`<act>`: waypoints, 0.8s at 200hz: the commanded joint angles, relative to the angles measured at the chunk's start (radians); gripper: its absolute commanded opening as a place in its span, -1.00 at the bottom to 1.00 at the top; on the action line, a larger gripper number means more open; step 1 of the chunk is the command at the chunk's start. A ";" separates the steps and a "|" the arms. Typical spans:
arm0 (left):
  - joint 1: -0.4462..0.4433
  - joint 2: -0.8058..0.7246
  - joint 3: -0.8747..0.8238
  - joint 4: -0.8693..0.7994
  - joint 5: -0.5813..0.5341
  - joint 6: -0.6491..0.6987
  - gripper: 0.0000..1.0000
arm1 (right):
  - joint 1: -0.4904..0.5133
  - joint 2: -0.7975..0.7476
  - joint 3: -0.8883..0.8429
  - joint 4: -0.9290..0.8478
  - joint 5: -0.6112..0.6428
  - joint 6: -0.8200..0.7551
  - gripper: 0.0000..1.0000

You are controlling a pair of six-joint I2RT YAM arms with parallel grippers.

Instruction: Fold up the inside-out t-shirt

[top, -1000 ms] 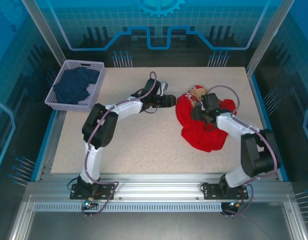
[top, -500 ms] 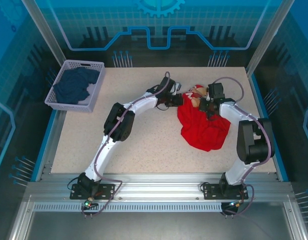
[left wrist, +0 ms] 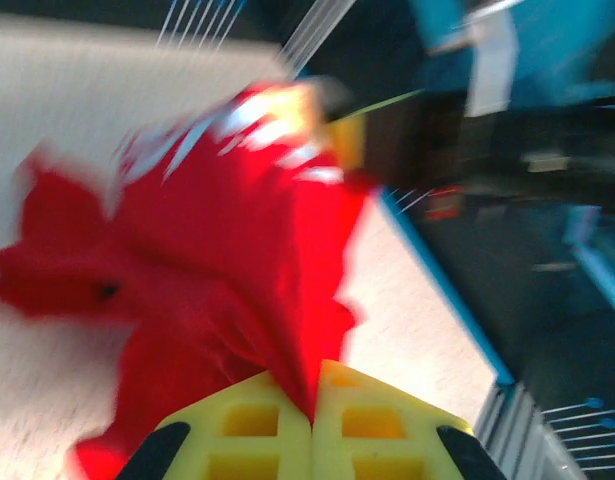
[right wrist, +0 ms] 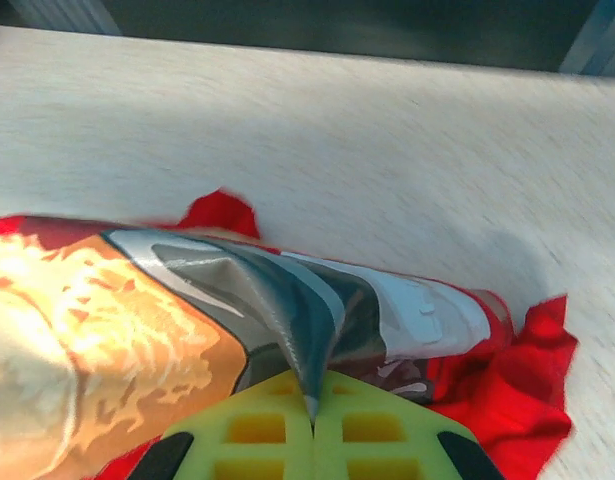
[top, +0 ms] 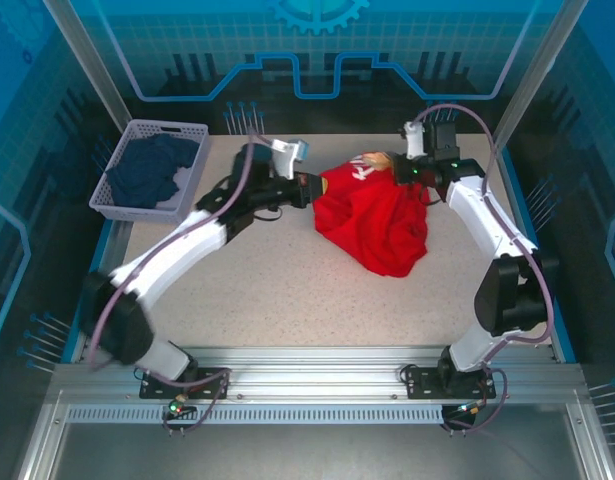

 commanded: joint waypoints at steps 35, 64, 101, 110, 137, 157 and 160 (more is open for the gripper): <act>-0.064 -0.267 -0.226 -0.025 -0.081 -0.023 -1.00 | 0.132 0.121 0.126 -0.139 0.020 -0.035 -0.40; -0.080 -0.256 -0.227 -0.038 -0.108 -0.041 -1.00 | 0.173 -0.069 -0.170 -0.021 -0.078 0.071 0.01; -0.081 -0.227 -0.213 -0.065 -0.123 -0.037 -1.00 | 0.271 -0.351 -0.568 0.183 -0.222 0.206 0.37; -0.083 -0.224 -0.211 -0.065 -0.122 -0.040 -1.00 | 0.300 -0.377 -0.627 0.241 -0.254 0.252 0.40; -0.085 -0.220 -0.214 -0.062 -0.124 -0.049 -1.00 | 0.364 -0.369 -0.713 0.358 -0.242 0.326 0.51; -0.085 -0.215 -0.211 -0.062 -0.125 -0.051 -1.00 | 0.393 -0.326 -0.744 0.445 -0.203 0.351 0.54; -0.086 -0.216 -0.210 -0.062 -0.124 -0.053 -1.00 | 0.398 -0.318 -0.745 0.455 -0.196 0.353 0.54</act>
